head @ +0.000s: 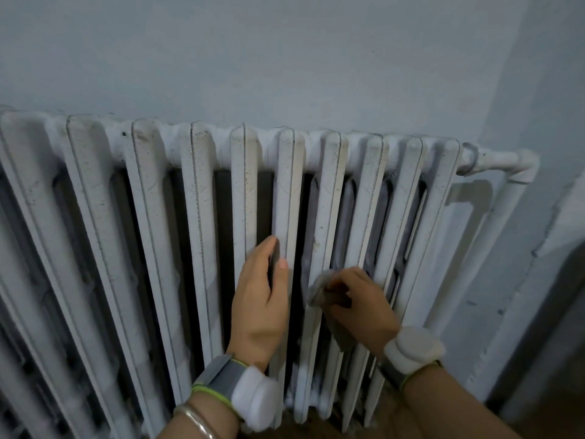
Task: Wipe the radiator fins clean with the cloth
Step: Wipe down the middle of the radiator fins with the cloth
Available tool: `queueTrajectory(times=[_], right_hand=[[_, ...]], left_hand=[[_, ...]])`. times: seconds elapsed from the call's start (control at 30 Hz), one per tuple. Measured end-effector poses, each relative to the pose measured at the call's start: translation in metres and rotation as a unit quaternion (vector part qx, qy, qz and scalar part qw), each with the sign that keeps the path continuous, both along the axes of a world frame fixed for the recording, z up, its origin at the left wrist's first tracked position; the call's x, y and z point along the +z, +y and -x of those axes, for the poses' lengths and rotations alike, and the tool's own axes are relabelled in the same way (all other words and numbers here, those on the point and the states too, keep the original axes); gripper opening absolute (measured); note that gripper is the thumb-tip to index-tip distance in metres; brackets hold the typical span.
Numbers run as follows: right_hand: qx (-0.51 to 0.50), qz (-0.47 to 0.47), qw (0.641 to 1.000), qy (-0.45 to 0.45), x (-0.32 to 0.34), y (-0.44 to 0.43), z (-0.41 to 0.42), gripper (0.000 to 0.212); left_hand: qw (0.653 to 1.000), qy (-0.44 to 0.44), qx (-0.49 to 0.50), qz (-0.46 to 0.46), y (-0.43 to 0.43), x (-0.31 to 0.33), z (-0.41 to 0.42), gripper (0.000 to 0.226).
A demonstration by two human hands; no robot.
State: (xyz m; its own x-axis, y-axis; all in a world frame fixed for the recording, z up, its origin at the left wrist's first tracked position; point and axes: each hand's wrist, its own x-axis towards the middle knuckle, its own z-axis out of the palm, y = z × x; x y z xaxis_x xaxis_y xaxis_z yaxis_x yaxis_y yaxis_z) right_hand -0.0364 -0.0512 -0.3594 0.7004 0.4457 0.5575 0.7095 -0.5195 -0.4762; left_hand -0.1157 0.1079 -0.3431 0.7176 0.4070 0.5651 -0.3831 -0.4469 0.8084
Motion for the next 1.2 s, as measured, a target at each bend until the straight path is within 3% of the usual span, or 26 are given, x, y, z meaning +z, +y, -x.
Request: queueTrajectory(times=[0.1,0.23,0.4,0.7,0.93,1.2], right_hand=[[-0.026,-0.089,0.995,-0.028,0.037,-0.009,0.007,0.028],[-0.114,-0.218,0.946,-0.210,0.067,-0.018,0.001,0.022],[-0.127,-0.319,0.911,-0.229,0.080,-0.005,-0.015,0.020],[-0.154,-0.244,0.916,-0.278,0.054,0.007,-0.037,0.017],[-0.183,-0.194,0.950,-0.166,0.028,0.002,-0.032,0.014],[-0.162,-0.144,0.958,-0.190,-0.007,-0.004,-0.028,0.027]], left_hand=[[0.999,-0.030,0.019,-0.034,-0.008,0.004,-0.001,0.035],[0.997,0.019,-0.043,-0.058,-0.022,0.003,-0.002,0.037],[0.991,0.087,-0.101,0.031,-0.031,0.000,-0.016,0.046],[0.980,0.116,-0.123,0.107,-0.031,-0.003,-0.033,0.043],[0.978,0.113,-0.128,0.117,-0.036,-0.001,-0.034,0.043],[0.978,0.116,-0.122,0.121,-0.037,0.000,-0.030,0.044]])
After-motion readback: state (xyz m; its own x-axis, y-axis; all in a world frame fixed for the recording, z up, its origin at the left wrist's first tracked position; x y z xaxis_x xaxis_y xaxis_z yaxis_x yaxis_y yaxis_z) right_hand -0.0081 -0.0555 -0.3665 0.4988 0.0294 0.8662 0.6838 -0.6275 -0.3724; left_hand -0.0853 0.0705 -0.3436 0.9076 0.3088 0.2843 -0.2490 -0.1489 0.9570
